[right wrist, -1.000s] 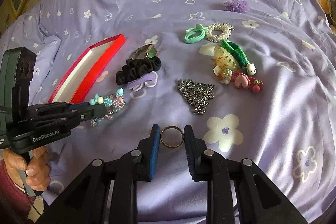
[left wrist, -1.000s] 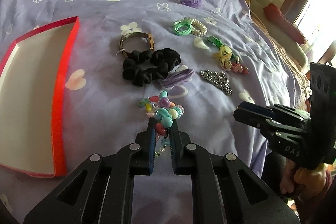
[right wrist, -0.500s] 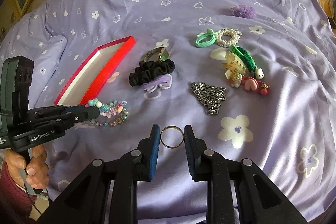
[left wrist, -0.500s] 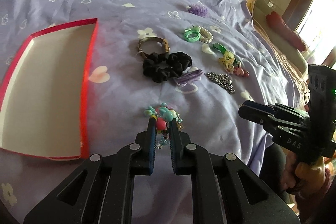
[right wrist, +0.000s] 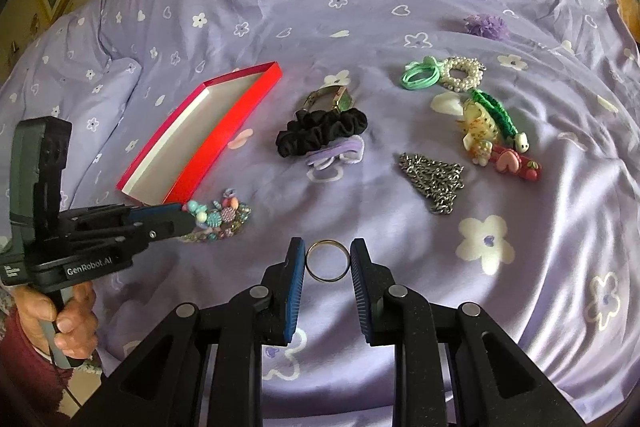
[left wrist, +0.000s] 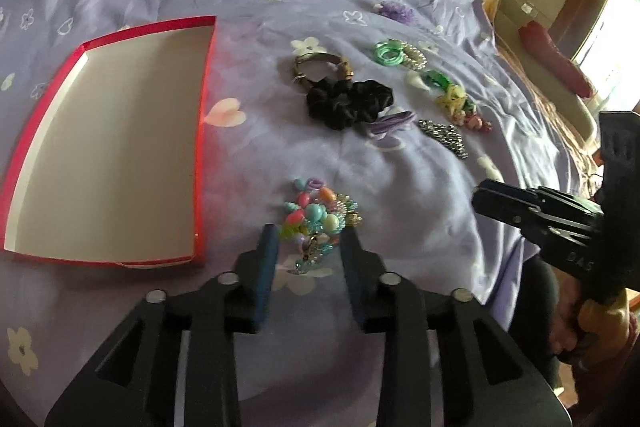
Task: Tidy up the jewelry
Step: 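Carry the ring and bracelet into the red box lid with both tools, then open both tools to release ring and bracelet in the lid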
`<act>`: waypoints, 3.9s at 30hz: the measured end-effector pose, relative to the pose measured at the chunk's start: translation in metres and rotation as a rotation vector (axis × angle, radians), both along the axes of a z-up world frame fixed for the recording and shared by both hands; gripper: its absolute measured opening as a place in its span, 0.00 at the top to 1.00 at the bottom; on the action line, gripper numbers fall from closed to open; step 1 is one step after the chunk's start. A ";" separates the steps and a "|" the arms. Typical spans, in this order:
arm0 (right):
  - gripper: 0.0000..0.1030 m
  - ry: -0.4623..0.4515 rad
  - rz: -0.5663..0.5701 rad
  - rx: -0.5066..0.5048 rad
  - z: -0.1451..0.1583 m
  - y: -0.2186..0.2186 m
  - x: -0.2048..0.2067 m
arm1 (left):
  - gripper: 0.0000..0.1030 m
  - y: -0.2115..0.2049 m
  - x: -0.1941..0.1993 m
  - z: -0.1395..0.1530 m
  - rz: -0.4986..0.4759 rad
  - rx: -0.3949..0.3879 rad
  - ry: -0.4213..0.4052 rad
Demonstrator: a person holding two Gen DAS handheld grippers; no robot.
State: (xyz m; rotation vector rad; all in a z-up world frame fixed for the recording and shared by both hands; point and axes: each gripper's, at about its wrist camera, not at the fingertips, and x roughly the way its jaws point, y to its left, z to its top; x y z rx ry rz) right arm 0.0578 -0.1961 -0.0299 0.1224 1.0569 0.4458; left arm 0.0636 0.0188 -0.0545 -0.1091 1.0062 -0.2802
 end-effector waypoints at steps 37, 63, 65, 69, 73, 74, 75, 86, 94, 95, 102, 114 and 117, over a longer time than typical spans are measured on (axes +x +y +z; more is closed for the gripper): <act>0.78 -0.052 0.148 0.035 0.026 0.076 0.013 | 0.87 0.068 -0.011 0.056 0.108 -0.081 -0.168; 0.78 0.024 0.356 0.104 -0.002 0.224 0.058 | 0.88 0.185 0.012 0.006 0.347 -0.140 -0.118; 0.78 0.043 0.378 0.086 -0.013 0.234 0.061 | 0.88 0.190 0.013 -0.003 0.356 -0.141 -0.103; 0.77 0.077 0.413 0.045 -0.030 0.247 0.066 | 0.88 0.198 0.014 -0.016 0.367 -0.137 -0.078; 0.77 0.101 0.441 0.014 -0.040 0.256 0.069 | 0.88 0.201 0.017 -0.025 0.375 -0.099 -0.055; 0.77 0.103 0.448 0.008 -0.041 0.257 0.069 | 0.88 0.202 0.017 -0.027 0.376 -0.096 -0.051; 0.77 0.102 0.457 0.002 -0.042 0.259 0.068 | 0.88 0.203 0.018 -0.029 0.378 -0.089 -0.045; 0.76 0.104 0.502 -0.043 -0.044 0.262 0.066 | 0.84 0.198 0.021 -0.033 0.371 0.012 -0.021; 0.73 0.105 0.504 -0.032 -0.043 0.264 0.067 | 0.61 0.199 0.024 -0.035 0.398 0.043 0.009; 0.72 0.102 0.505 -0.034 -0.043 0.264 0.066 | 0.61 0.199 0.023 -0.036 0.399 0.042 0.010; 0.71 0.095 0.497 -0.019 -0.038 0.260 0.064 | 0.54 0.198 0.023 -0.033 0.408 0.054 0.017; 0.48 0.020 0.334 0.071 0.004 0.174 0.048 | 0.33 0.186 0.005 -0.004 0.438 -0.010 -0.022; 0.46 0.016 0.274 0.082 0.009 0.145 0.046 | 0.30 0.173 0.002 0.005 0.417 -0.009 -0.043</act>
